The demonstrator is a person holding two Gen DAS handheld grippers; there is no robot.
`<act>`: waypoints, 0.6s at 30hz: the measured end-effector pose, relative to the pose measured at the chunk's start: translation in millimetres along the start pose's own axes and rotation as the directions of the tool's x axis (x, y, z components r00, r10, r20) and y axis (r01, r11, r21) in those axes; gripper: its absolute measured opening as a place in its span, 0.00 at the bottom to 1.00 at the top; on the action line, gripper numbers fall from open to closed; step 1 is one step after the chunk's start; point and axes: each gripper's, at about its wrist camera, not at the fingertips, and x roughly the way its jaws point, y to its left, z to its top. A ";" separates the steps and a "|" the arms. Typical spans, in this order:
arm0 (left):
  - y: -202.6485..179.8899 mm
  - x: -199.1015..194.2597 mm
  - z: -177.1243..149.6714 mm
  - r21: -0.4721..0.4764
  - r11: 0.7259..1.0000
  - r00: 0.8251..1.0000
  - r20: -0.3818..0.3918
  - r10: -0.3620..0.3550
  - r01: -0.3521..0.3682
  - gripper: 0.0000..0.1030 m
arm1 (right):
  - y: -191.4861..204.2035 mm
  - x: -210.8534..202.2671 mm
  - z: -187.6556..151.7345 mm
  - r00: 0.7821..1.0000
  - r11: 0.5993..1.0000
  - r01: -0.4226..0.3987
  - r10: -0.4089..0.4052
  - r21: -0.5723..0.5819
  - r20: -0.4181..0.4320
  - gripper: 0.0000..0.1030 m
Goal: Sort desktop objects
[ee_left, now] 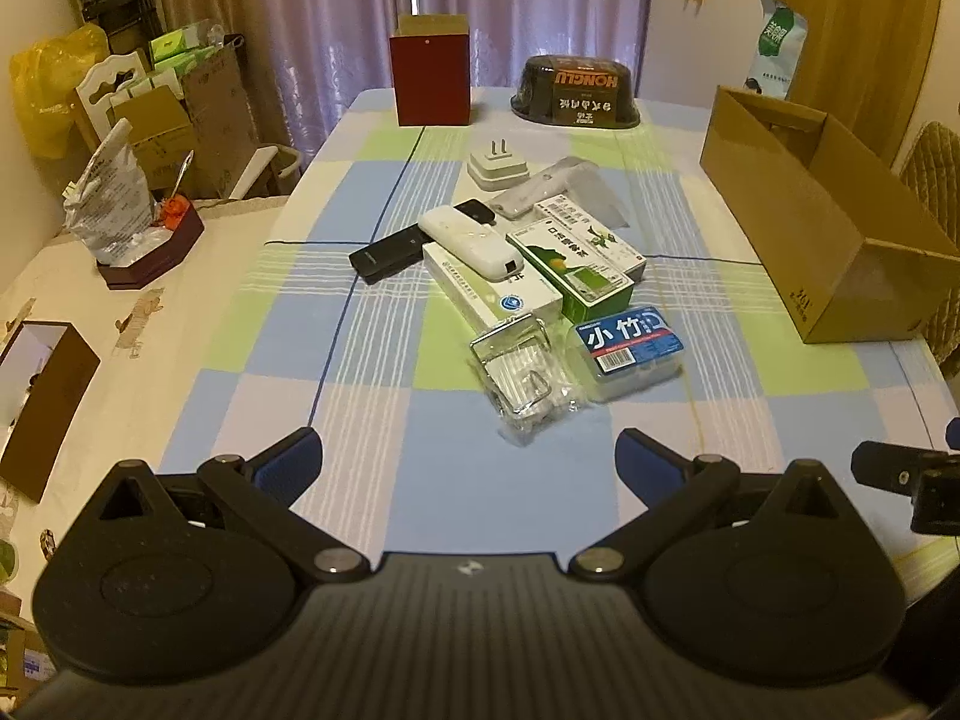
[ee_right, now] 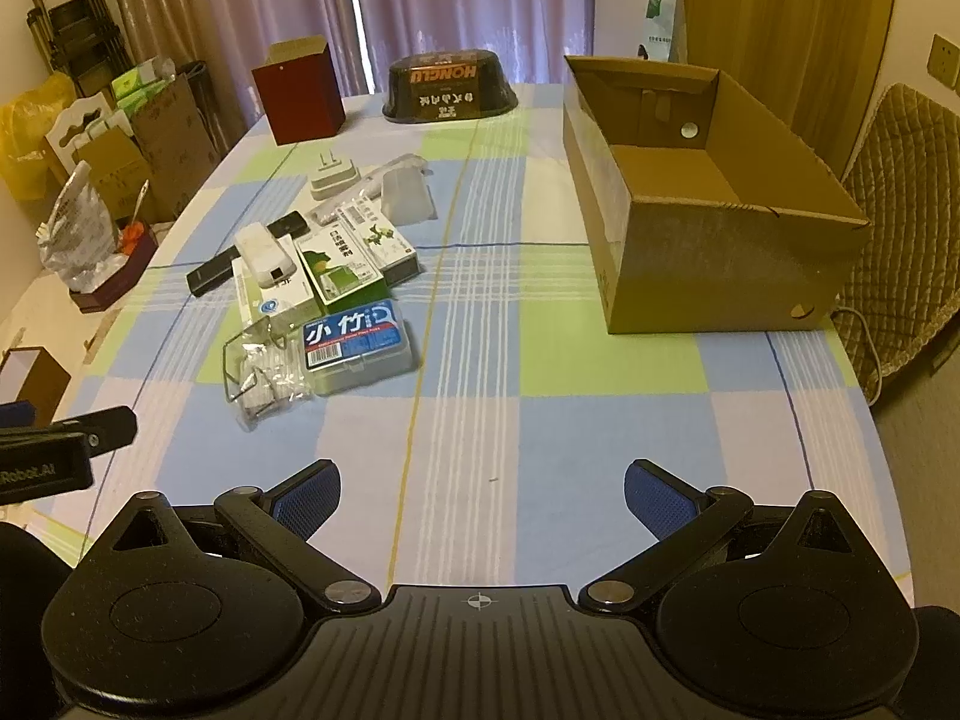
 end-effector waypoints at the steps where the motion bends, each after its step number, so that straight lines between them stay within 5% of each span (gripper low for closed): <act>1: 1.2 0.7 -1.4 0.002 1.000 1.000 0.006 -0.002 0.002 0.99 | -0.3 0.5 -0.4 1.000 1.000 0.001 -0.001 -0.001 -0.002 1.00; 18: 9.5 11.1 -12.2 0.052 0.999 1.000 -0.019 0.012 -0.011 0.99 | -5.7 9.6 -8.2 1.000 1.000 0.012 -0.013 -0.013 -0.025 1.00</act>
